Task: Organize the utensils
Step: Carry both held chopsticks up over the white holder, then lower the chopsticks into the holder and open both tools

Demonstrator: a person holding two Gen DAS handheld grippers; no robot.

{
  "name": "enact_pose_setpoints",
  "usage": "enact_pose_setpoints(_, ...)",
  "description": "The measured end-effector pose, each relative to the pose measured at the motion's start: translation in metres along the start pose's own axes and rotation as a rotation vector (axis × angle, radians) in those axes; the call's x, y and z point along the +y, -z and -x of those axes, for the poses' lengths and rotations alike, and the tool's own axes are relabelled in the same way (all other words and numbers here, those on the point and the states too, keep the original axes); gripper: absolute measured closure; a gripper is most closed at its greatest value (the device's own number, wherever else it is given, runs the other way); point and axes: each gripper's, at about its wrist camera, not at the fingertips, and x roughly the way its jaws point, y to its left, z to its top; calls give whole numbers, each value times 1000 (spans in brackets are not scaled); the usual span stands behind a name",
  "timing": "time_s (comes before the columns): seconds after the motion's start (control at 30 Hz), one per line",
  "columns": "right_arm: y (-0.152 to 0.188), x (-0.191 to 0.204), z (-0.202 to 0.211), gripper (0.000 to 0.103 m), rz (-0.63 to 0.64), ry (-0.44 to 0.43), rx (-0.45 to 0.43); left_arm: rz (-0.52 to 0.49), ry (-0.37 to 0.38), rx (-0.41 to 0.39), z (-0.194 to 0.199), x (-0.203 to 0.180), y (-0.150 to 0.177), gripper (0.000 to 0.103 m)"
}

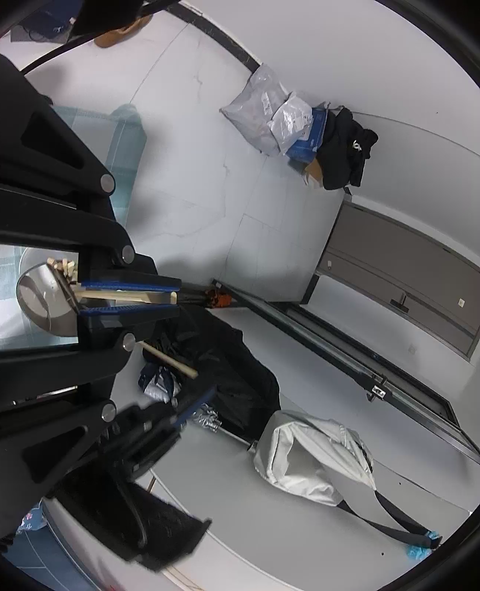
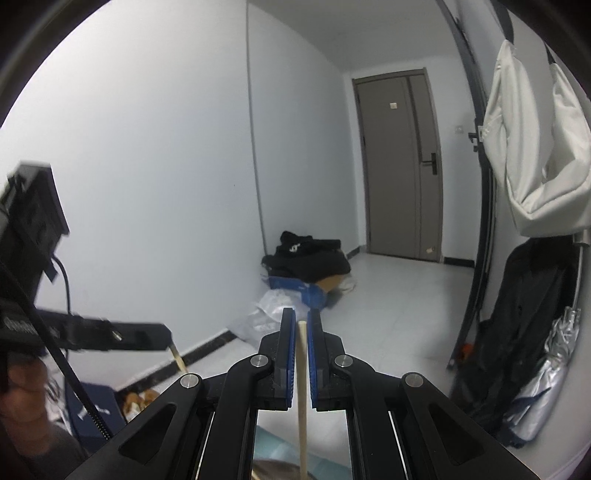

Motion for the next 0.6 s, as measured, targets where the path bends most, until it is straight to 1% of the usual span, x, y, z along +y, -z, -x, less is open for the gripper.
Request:
enact_pose_setpoints(0.13, 14, -2, -6, 98, 23, -12, 29, -8, -13, -18, -1, -2, 6, 100)
enact_pose_setpoints(0.17, 16, -4, -6, 97, 26, -16, 32, -4, 5, -5, -4, -1, 9, 100)
enact_pose_setpoints(0.33, 25, -4, -5, 97, 50, -54, 53, -19, 7, 13, -11, -1, 17, 100)
enact_pose_setpoints(0.43, 32, 0, -3, 97, 79, -62, 70, -54, -4, 26, -15, -5, 23, 100)
enact_pose_setpoints(0.53, 41, 2, -3, 97, 100, -64, 97, -80, 3, 50, -20, -7, 28, 100)
enact_pose_setpoints(0.6, 49, 0, -4, 97, 85, -80, 126, -116, 23, 72, -23, -7, 34, 99)
